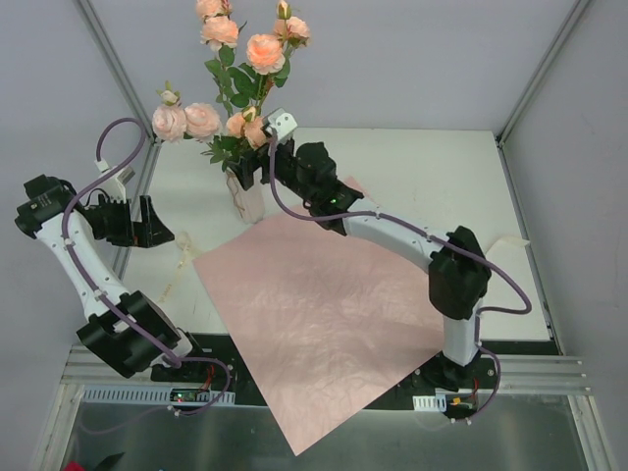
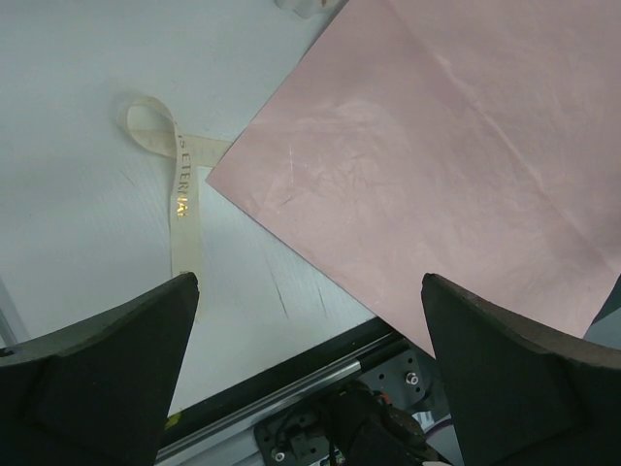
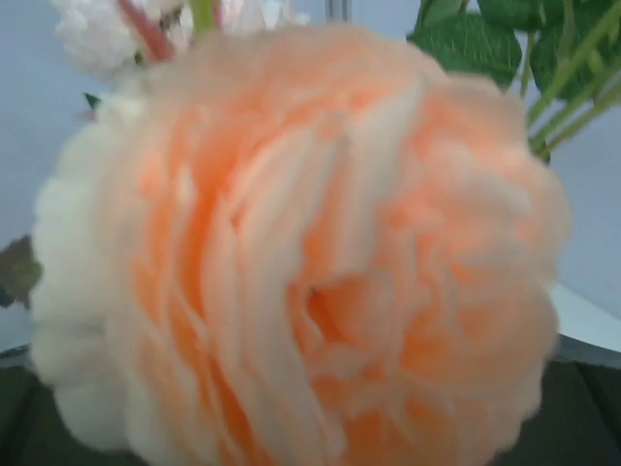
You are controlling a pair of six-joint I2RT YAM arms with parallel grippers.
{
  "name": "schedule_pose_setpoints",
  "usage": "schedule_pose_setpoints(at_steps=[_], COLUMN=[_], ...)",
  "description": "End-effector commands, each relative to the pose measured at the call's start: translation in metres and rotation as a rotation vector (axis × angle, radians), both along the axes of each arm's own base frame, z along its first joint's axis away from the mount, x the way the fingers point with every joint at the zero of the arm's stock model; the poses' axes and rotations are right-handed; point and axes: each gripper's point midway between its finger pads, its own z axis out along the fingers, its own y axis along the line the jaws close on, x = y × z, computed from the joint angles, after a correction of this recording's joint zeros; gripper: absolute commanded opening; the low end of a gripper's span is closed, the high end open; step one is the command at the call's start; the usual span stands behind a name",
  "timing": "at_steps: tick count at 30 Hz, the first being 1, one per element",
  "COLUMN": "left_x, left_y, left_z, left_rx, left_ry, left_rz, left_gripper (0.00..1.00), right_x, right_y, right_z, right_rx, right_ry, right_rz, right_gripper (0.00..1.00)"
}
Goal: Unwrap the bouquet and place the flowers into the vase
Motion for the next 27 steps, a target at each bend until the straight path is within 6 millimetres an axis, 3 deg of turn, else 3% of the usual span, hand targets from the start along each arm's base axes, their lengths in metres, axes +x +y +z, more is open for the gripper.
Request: schedule_pose_setpoints(at_steps=[1, 3, 4, 6, 7, 8, 11, 14, 18, 27], left_x=[-0.005, -0.006, -0.007, -0.008, -0.009, -0.010, -0.013, -0.016, -0.018, -0.019], left_y=[-0.010, -0.011, -0.013, -0.014, -0.014, -0.015, -0.016, -0.018, -0.022, -0.026], left_z=[0.015, 0.015, 0.014, 0.012, 0.010, 0.010, 0.006, 0.002, -0.006, -0.019], left_rx=[-0.007, -0.010, -0.013, -0.014, -0.013, -0.011, 0.004, 0.012, -0.013, -0.060], left_ry=[-0.065, -0.067, -0.068, -0.066, -0.066, -0.065, -0.070, -0.071, -0.063, -0.041], left_rz=[-0.017, -0.020, -0.023, -0.027, -0.029, -0.030, -0.045, -0.054, -0.051, -0.021], left_gripper=[0.99, 0.99, 0.99, 0.99, 0.99, 0.99, 0.99, 0.99, 0.99, 0.99], right_x=[-0.032, -0.041, -0.047, -0.061, -0.067, -0.075, -0.090, -0.099, -0.101, -0.104], right_y=[-0.059, -0.077, -0.093, -0.122, -0.140, -0.160, -0.210, -0.247, -0.281, -0.302], right_z=[0.043, 0.000, 0.000, -0.049, -0.050, -0.071, -0.099, -0.104, -0.091, -0.082], right_rx=[-0.055, -0.209, -0.242, -0.421, -0.446, -0.528, -0.637, -0.670, -0.652, -0.673], right_ry=[0.081, 0.184, 0.199, 0.303, 0.321, 0.384, 0.494, 0.549, 0.541, 0.526], right_rz=[-0.077, -0.100, -0.125, -0.156, -0.187, -0.213, -0.292, -0.359, -0.500, -0.558], right_gripper=[0.96, 0.97, 0.96, 0.97, 0.96, 0.96, 0.96, 0.96, 0.97, 0.96])
